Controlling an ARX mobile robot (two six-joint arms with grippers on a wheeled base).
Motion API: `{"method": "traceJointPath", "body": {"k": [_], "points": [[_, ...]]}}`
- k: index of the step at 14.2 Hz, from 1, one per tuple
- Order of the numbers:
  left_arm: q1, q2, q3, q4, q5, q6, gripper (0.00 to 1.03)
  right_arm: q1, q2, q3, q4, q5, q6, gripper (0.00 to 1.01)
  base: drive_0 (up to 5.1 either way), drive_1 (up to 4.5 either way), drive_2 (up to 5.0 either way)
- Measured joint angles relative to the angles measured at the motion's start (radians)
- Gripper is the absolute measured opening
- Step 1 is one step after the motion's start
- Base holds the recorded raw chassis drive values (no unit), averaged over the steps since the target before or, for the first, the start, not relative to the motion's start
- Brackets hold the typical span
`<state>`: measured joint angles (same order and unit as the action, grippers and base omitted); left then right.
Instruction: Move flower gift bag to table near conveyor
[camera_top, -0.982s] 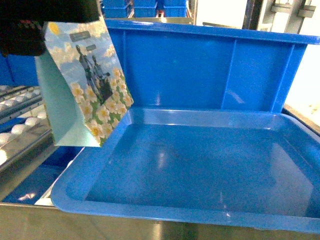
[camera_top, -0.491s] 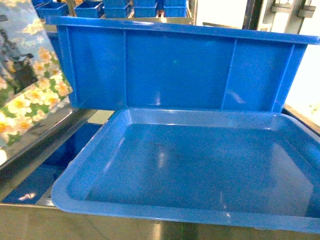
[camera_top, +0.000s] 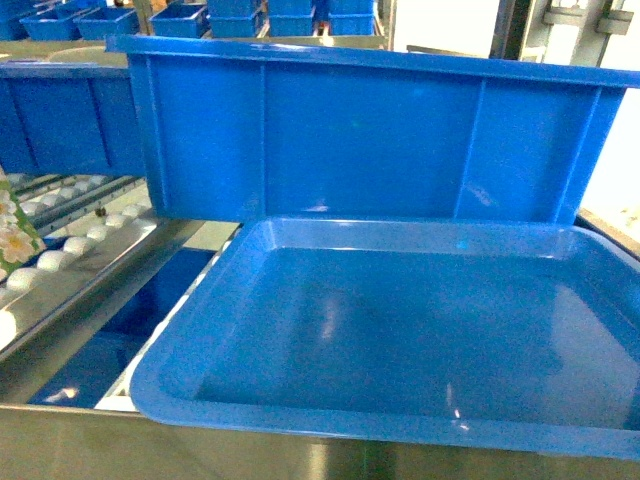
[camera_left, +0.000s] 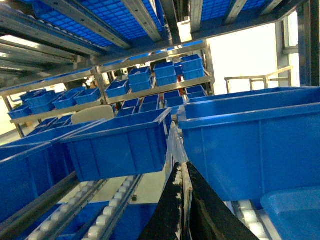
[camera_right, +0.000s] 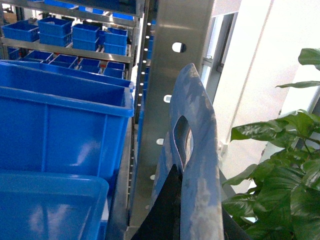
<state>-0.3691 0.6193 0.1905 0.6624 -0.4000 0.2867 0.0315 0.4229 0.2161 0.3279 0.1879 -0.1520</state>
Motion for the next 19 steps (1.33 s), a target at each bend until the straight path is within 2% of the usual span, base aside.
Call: {"method": "traceJointPath", "body": {"k": [8, 19], "points": [[0.000, 0.002, 0.000, -0.003, -0.003, 0.004, 0.02, 0.000, 0.001, 0.000, 0.002, -0.001, 0.000, 0.02, -4.8, 2.43, 2.7], [0.000, 0.001, 0.000, -0.002, -0.003, 0.006, 0.02, 0.000, 0.000, 0.000, 0.000, -0.002, 0.000, 0.02, -4.4, 0.60, 4.1]]}}
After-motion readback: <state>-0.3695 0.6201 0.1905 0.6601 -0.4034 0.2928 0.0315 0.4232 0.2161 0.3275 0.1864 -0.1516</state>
